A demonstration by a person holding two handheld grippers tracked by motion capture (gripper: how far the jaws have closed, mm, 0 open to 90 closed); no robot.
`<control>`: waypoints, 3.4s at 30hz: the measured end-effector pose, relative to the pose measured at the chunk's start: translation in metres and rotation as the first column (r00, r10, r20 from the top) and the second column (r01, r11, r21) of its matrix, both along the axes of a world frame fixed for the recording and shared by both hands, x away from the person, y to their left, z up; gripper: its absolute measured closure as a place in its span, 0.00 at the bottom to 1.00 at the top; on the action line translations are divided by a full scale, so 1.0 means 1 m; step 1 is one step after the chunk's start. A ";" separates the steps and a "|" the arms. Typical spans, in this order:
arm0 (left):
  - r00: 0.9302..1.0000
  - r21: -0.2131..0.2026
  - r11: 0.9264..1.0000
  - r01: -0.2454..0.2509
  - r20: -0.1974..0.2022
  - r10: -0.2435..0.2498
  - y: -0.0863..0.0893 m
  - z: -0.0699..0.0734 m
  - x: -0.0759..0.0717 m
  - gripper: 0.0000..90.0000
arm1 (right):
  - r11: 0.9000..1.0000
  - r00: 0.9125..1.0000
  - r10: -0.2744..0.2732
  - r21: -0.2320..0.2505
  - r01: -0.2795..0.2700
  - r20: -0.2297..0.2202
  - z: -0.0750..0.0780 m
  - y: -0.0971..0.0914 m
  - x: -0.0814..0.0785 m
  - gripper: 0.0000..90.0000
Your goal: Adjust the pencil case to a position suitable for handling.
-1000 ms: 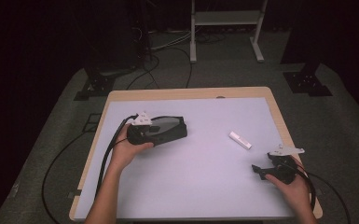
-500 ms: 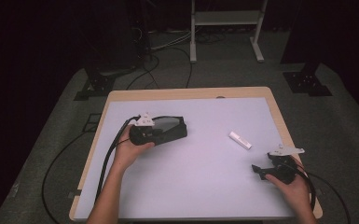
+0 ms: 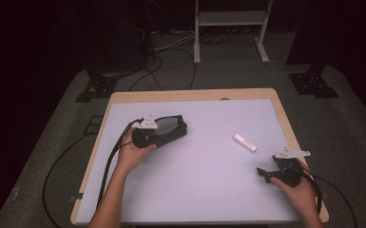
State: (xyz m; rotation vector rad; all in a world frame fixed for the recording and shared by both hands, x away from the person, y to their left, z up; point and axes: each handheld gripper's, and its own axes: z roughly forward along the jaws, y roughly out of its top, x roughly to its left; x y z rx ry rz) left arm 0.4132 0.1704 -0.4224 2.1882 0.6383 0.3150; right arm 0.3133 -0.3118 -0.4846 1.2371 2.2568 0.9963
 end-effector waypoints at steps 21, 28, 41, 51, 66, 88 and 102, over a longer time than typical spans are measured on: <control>1.000 -0.036 0.999 -0.019 -0.019 0.018 0.002 0.012 -0.013 0.98 | 1.000 1.000 0.000 0.000 0.000 0.001 0.000 0.000 0.000 0.15; 1.000 -0.049 0.999 0.003 -0.019 -0.004 0.003 0.017 -0.020 0.98 | 1.000 1.000 0.001 0.000 -0.001 -0.001 0.000 0.000 0.000 0.15; 0.996 -0.077 0.994 0.080 -0.036 -0.082 -0.010 0.023 -0.036 0.98 | 1.000 1.000 0.002 0.000 -0.002 0.000 0.000 0.000 0.000 0.15; 0.988 -0.102 0.985 0.138 -0.051 -0.143 -0.025 0.022 -0.047 0.98 | 1.000 1.000 0.000 0.000 0.000 0.000 0.000 0.000 0.000 0.15; 0.972 -0.100 0.969 0.224 -0.050 -0.229 -0.046 0.022 -0.059 0.98 | 1.000 1.000 0.001 0.000 -0.001 0.000 0.000 0.000 0.000 0.15; 0.927 -0.081 0.930 0.357 -0.087 -0.364 -0.086 0.012 -0.074 0.98 | 1.000 1.000 0.001 0.000 -0.001 0.000 0.000 0.000 0.000 0.15; 0.920 -0.058 0.928 0.369 -0.121 -0.374 -0.093 0.007 -0.077 0.91 | 1.000 1.000 0.001 0.000 -0.001 0.000 0.000 0.000 0.000 0.15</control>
